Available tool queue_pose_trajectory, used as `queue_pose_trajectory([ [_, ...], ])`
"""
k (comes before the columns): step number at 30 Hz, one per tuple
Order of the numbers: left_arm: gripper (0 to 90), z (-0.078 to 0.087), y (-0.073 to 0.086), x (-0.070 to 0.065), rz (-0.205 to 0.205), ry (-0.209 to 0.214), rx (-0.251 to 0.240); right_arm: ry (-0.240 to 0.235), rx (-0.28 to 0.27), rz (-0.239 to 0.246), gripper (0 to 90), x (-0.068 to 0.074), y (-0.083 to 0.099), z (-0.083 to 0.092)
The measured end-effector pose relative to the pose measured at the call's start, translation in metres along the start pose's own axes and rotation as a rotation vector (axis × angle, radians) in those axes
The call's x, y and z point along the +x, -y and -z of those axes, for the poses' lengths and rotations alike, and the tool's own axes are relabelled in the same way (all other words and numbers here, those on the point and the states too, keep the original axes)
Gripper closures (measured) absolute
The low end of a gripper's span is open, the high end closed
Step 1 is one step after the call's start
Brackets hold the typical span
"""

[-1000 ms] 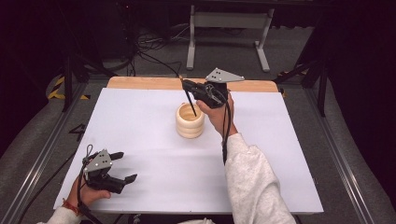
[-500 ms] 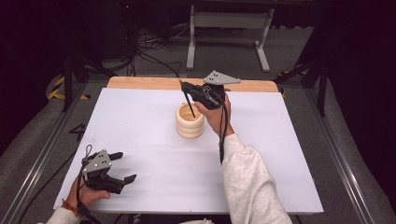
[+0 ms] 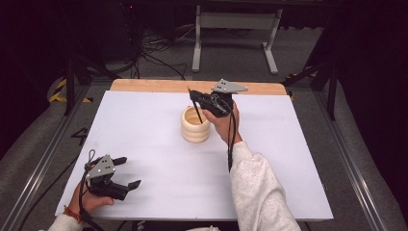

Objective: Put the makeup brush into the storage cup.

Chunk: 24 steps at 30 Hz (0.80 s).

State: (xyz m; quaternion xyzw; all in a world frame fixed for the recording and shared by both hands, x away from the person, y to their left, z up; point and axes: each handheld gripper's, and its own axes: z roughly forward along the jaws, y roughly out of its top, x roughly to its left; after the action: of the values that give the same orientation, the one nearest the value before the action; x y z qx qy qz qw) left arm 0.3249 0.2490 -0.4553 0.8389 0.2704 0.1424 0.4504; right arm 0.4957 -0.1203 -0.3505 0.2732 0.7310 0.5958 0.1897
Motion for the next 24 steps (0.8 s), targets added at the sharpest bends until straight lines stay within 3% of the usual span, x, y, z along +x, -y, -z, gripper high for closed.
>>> queue_pose_trajectory([
  [24,4.7,-0.001,-0.001,-0.001,-0.010,0.004,0.009,0.022,0.048,0.036,84.7,-0.001,0.020,0.016],
])
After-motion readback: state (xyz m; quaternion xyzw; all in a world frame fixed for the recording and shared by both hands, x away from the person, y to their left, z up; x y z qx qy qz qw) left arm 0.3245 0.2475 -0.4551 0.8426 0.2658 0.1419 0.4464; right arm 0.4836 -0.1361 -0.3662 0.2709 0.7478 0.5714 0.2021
